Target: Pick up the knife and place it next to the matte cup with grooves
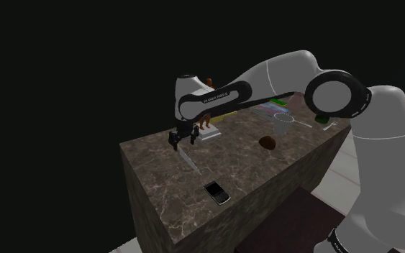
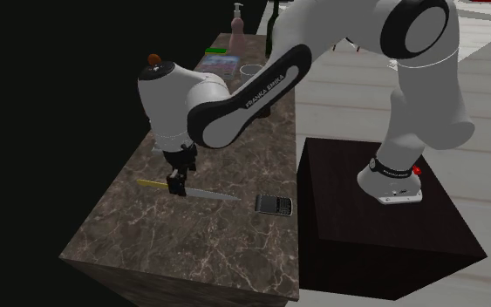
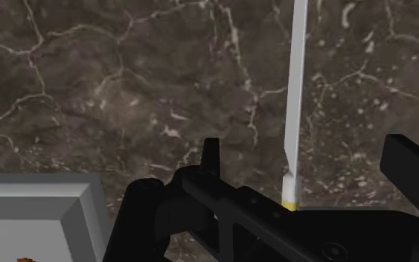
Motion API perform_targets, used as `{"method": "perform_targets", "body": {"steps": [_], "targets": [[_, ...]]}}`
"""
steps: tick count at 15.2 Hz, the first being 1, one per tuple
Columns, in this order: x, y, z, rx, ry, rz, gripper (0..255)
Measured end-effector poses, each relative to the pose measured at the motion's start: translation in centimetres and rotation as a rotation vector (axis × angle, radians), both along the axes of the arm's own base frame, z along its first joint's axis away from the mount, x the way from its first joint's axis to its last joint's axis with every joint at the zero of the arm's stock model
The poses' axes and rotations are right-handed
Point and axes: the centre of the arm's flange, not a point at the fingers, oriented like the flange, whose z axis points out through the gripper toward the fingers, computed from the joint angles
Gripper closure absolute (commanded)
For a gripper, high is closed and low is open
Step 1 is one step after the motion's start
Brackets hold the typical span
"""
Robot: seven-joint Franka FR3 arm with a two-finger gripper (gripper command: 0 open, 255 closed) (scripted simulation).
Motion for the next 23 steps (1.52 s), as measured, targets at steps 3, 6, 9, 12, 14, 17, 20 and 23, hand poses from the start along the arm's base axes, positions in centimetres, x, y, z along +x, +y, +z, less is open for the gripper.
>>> {"method": "perform_targets", "body": {"steps": [3,6,9,12,14,17,20,23], "targets": [[0.8,0.3,-1.1,0.002,-0.002,-0.004,0],[0.9,0.3,-2.6,0.003,-0.002,-0.005,0],[1.0,0.4,-4.3,0.003,-0.002,-0.005,0],[1.0,0.4,-4.5,0.003,-0.002,-0.005,0],[1.0,0.4,-4.6,0.003,-0.002,-0.005,0],[1.0,0.4,-4.6,0.003,-0.002,-0.005,255],[1.0,0.4,-4.6,0.003,-0.002,-0.005,255],[1.0,0.4,-4.6,0.003,-0.003,-0.005,255]]}}
